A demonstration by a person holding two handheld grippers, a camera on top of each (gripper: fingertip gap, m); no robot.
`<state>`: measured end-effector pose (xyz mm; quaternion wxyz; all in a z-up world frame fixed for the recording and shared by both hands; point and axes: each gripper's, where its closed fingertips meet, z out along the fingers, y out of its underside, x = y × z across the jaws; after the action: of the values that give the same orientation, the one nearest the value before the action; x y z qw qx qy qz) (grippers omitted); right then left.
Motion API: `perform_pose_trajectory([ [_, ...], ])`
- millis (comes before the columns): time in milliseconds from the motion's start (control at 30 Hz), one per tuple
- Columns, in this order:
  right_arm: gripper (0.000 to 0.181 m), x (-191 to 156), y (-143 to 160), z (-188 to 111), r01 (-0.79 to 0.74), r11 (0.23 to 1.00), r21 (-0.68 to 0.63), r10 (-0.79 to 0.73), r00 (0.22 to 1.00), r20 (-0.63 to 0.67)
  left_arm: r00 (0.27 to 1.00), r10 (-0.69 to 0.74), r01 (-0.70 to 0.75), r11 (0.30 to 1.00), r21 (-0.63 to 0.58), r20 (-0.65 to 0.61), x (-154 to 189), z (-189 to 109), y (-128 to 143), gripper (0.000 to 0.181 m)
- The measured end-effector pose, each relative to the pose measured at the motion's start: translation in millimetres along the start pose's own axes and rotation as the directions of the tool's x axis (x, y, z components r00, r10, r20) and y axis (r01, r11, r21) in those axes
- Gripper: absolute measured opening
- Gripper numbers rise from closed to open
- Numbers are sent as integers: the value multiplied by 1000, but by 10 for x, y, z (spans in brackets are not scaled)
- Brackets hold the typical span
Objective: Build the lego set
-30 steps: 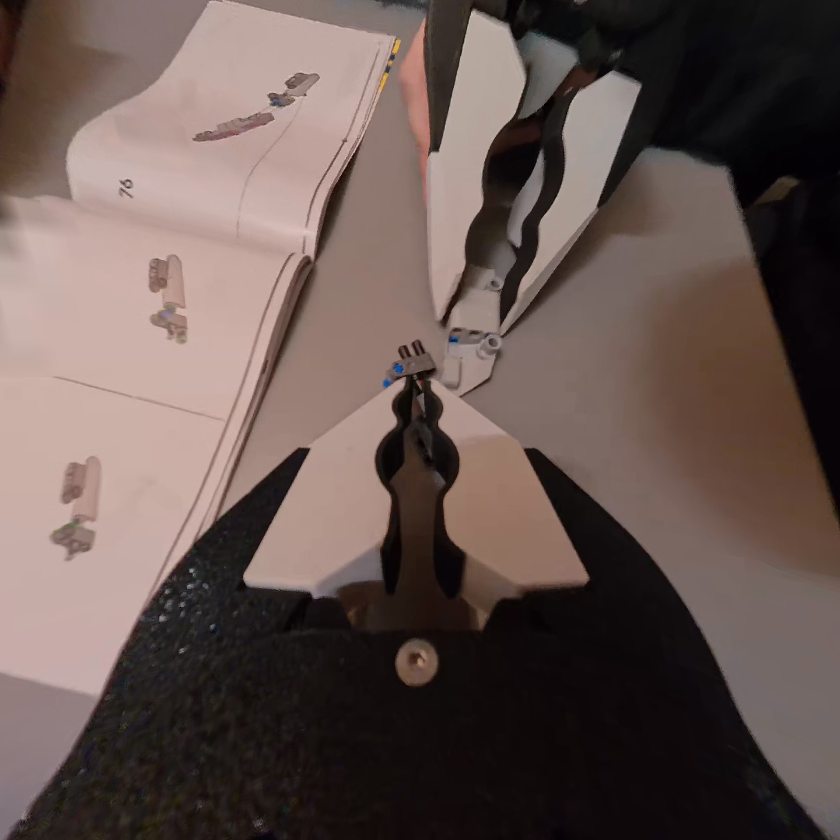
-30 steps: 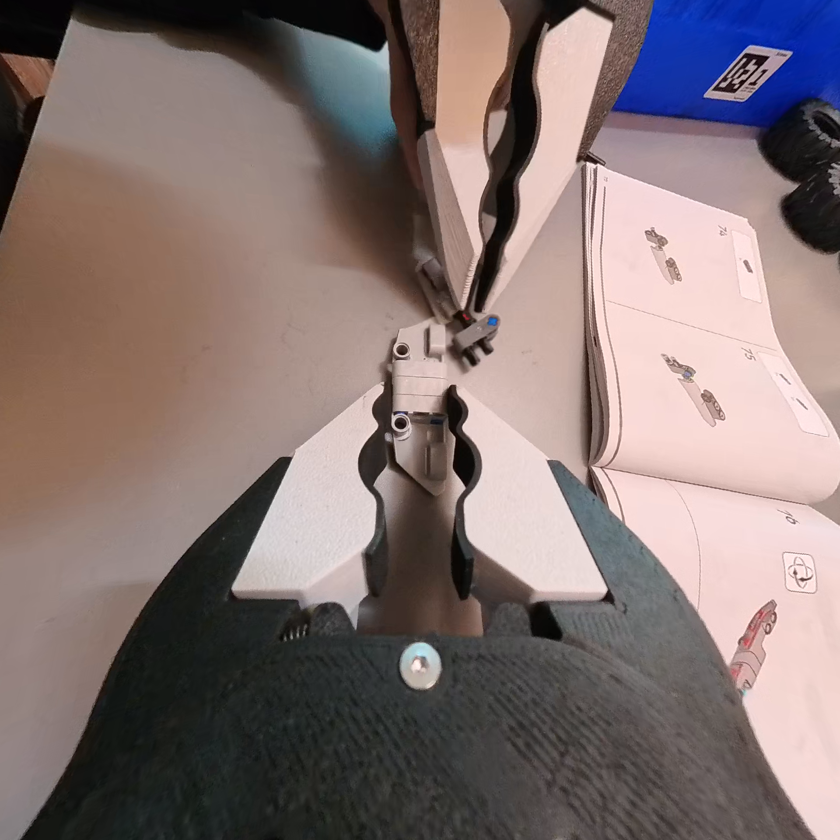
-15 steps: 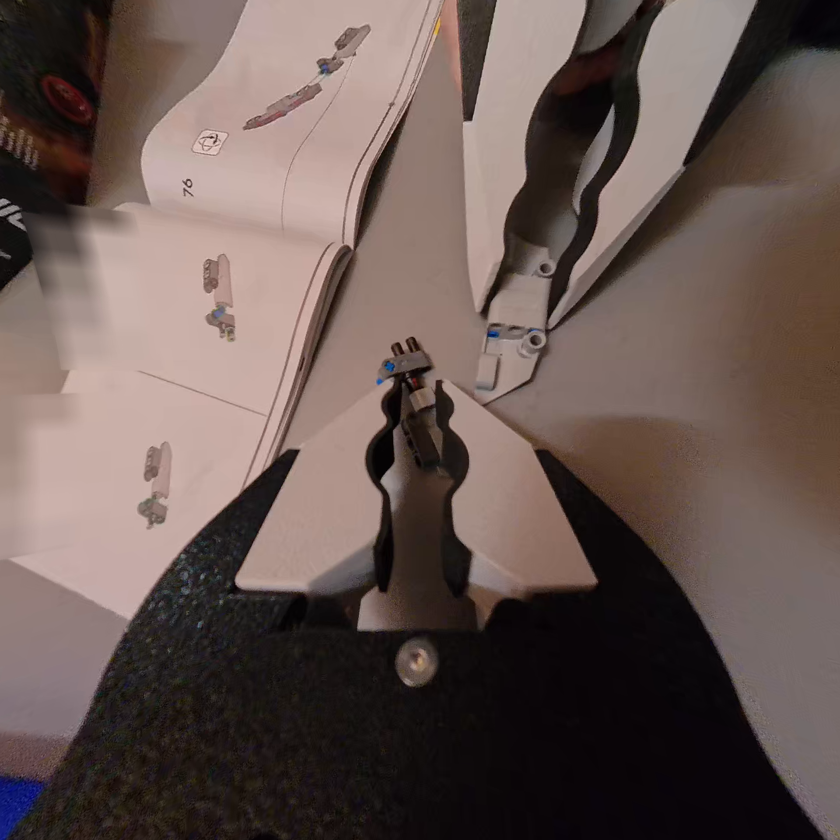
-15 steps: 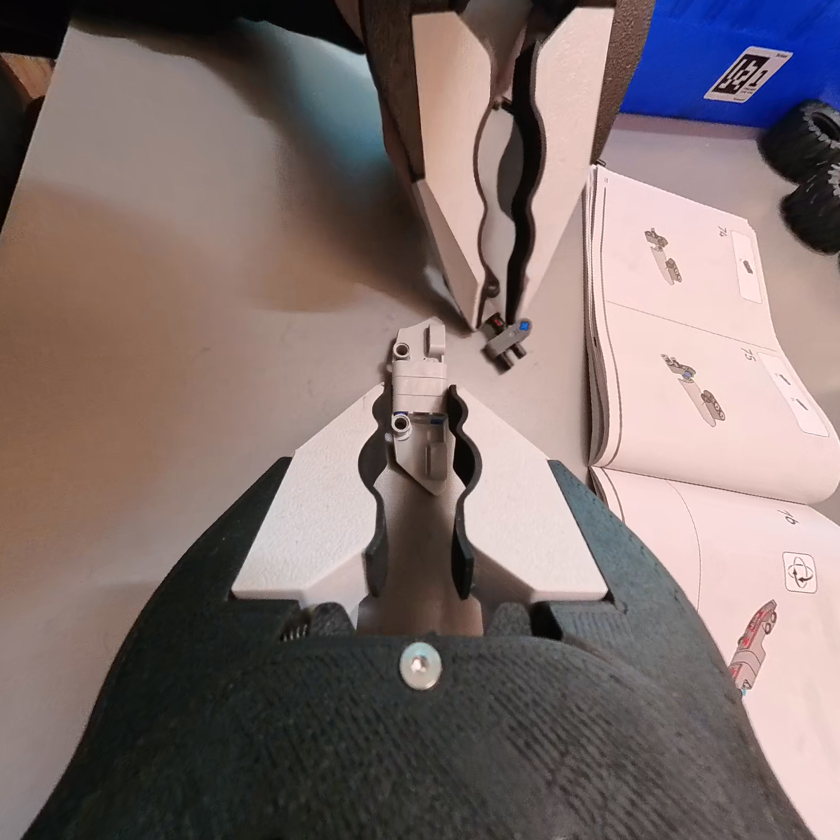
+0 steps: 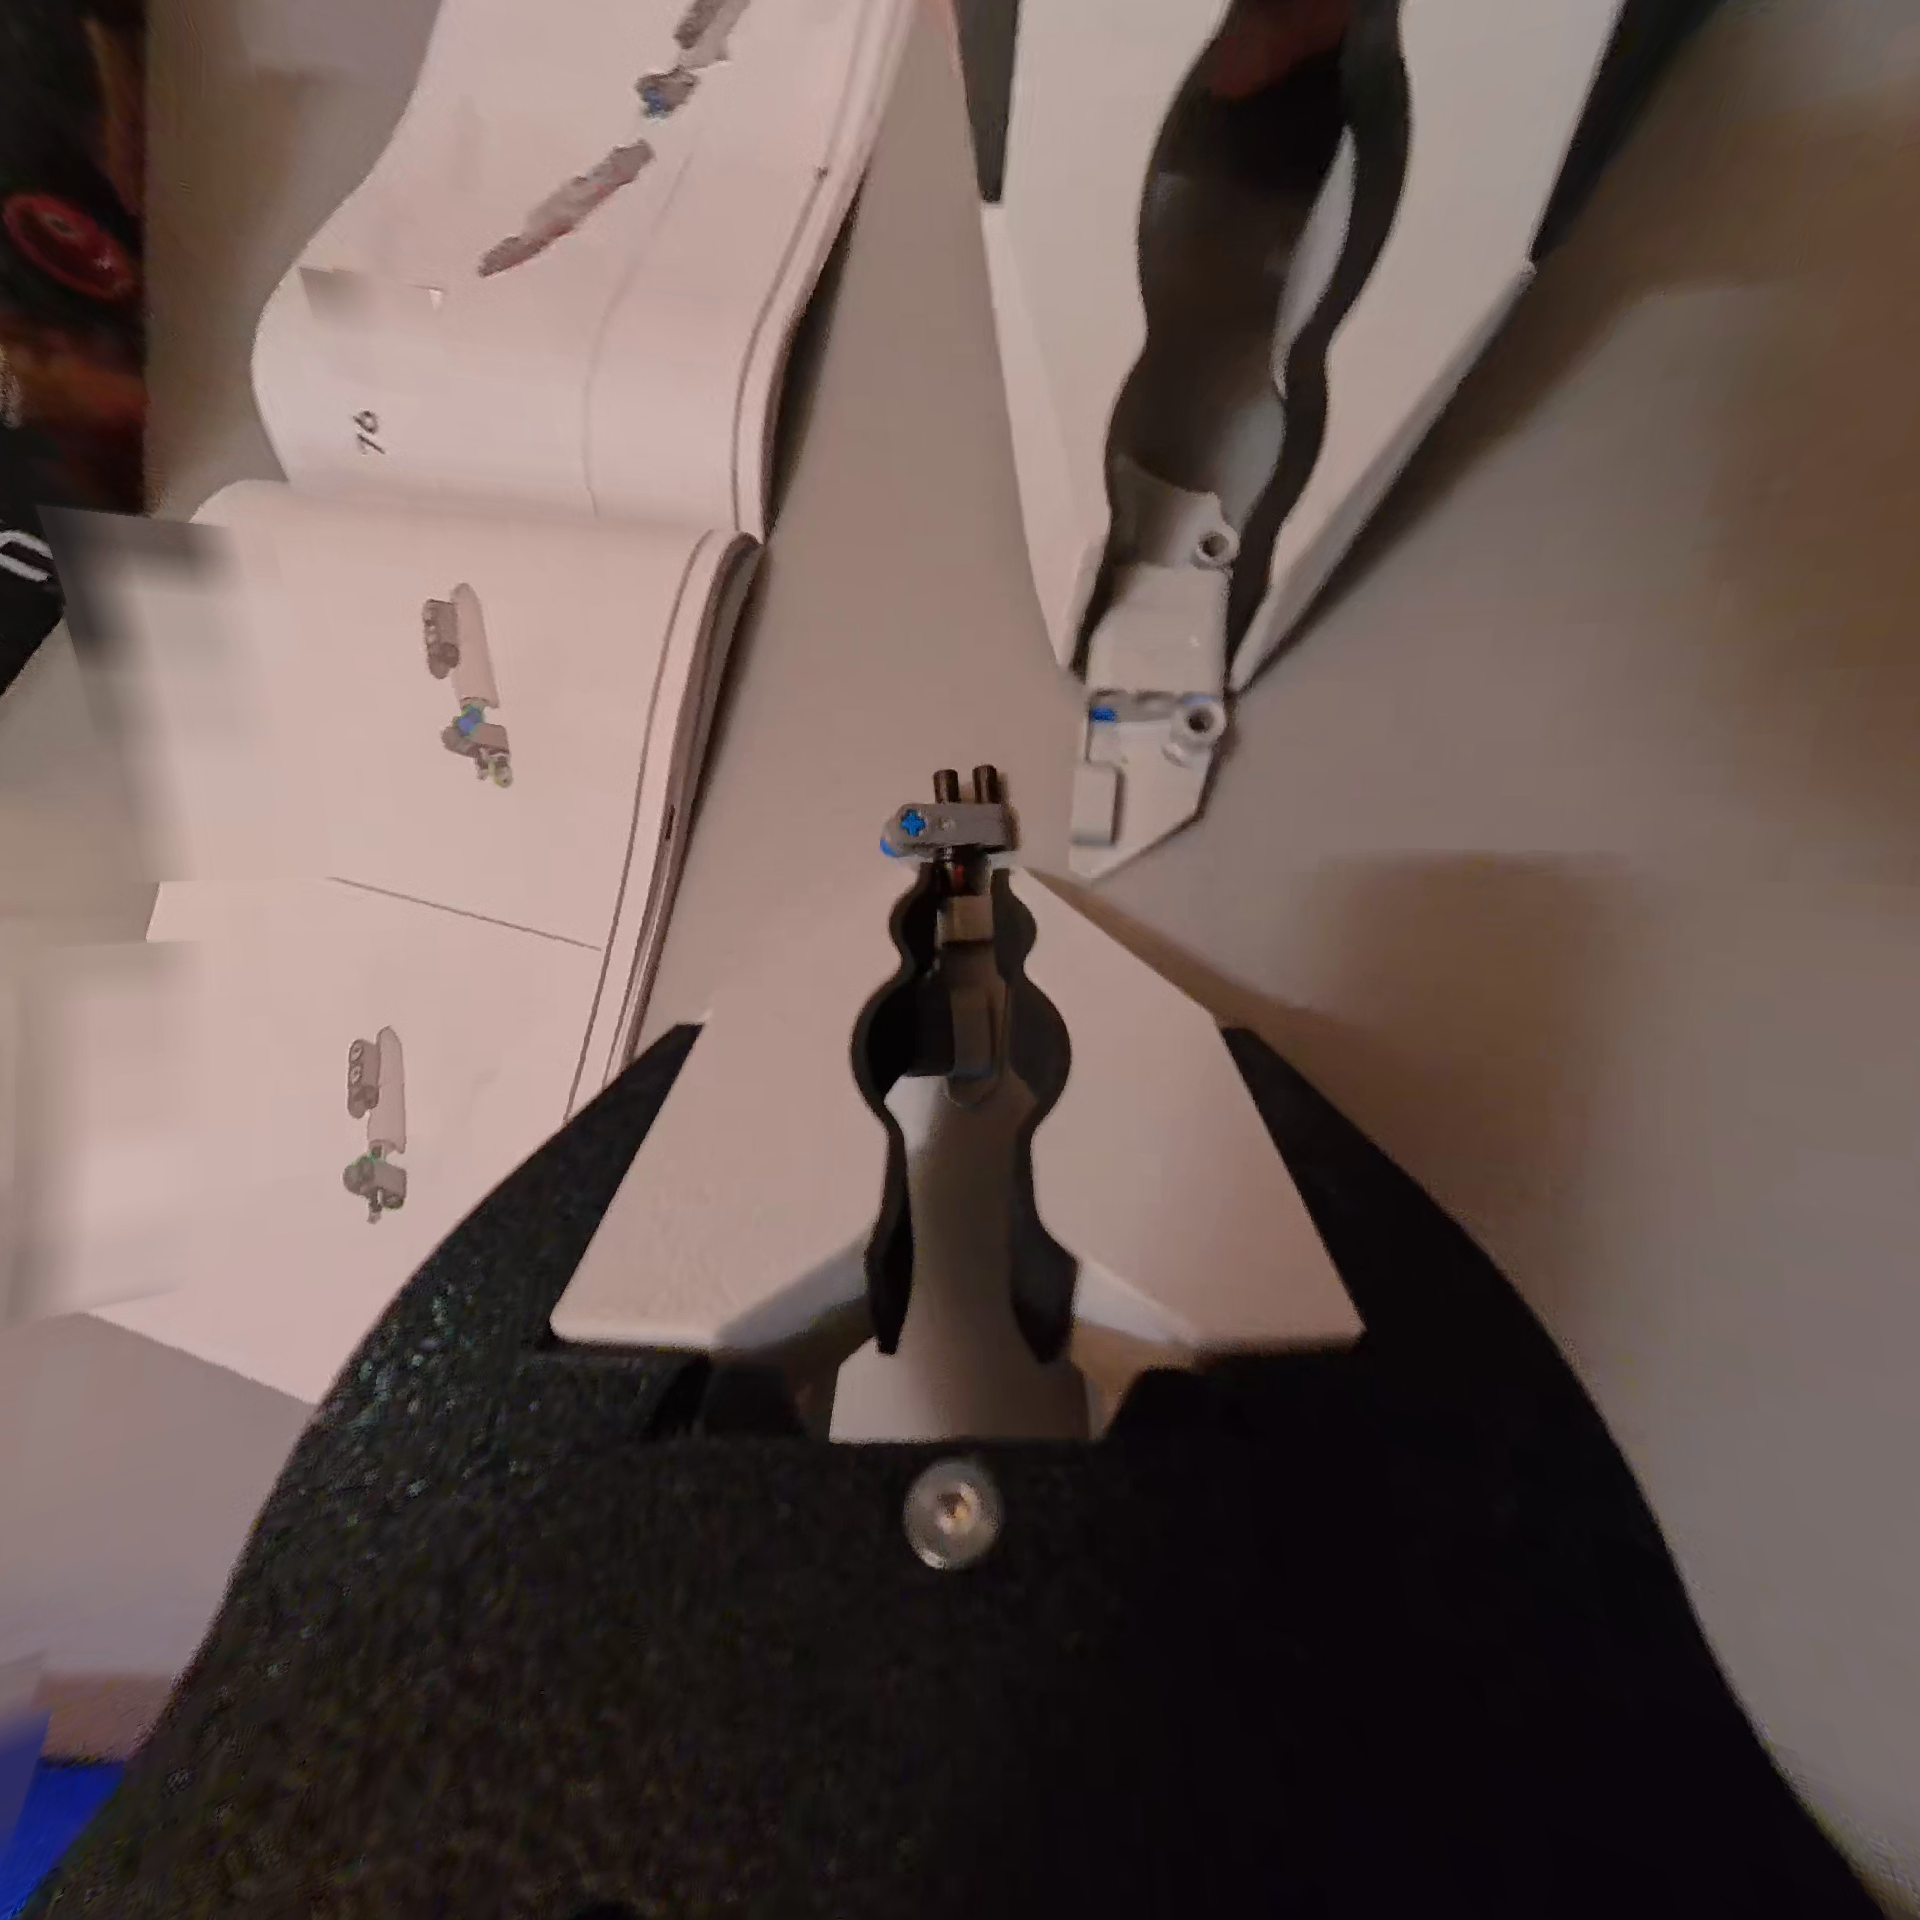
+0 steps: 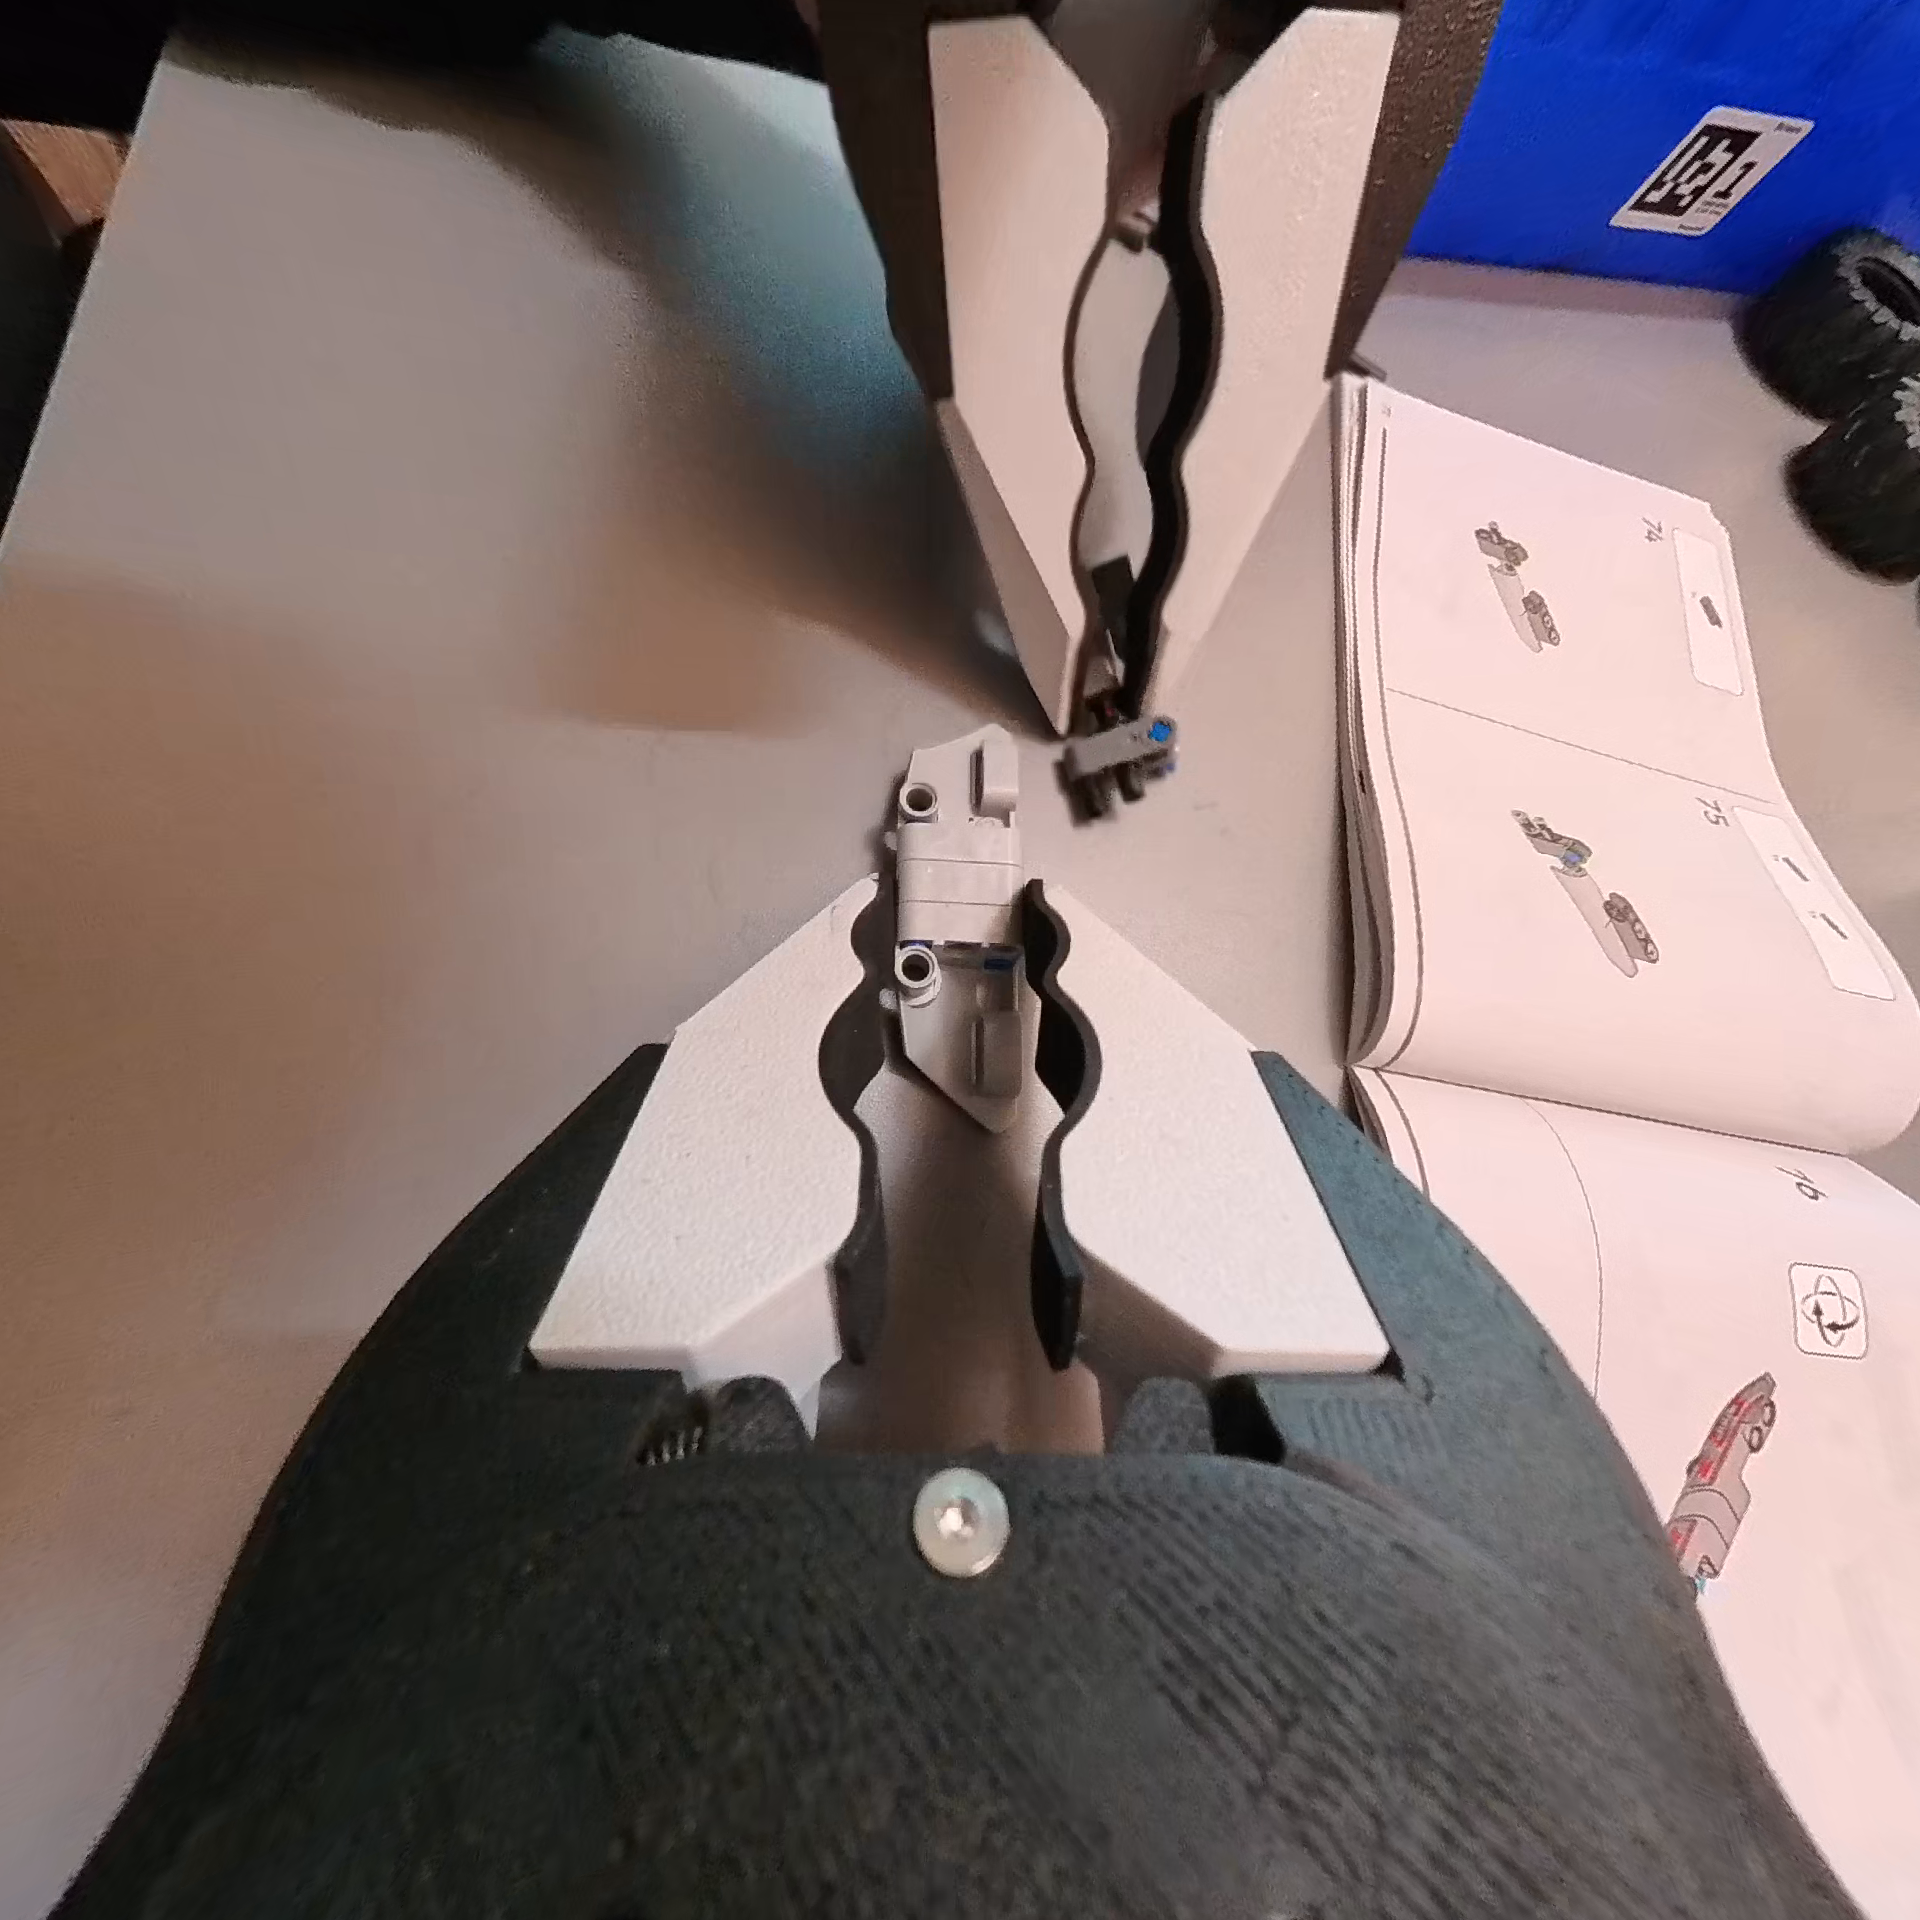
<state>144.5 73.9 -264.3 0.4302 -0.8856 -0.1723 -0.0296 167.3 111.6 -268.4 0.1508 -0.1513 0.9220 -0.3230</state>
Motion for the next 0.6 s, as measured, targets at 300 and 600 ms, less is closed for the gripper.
perform_pose_trajectory([
  [300, 22, 0, 1, 1, 0, 1000, 0, 0, 1000, 0, 999, 3, -1, 999, 39, -49, 4, -81, 49, 9],
  [600, 22, 0, 1, 1, 0, 1000, 0, 0, 1000, 0, 1000, 16, -16, 1000, 11, -1, -23, -55, 45, 3],
])
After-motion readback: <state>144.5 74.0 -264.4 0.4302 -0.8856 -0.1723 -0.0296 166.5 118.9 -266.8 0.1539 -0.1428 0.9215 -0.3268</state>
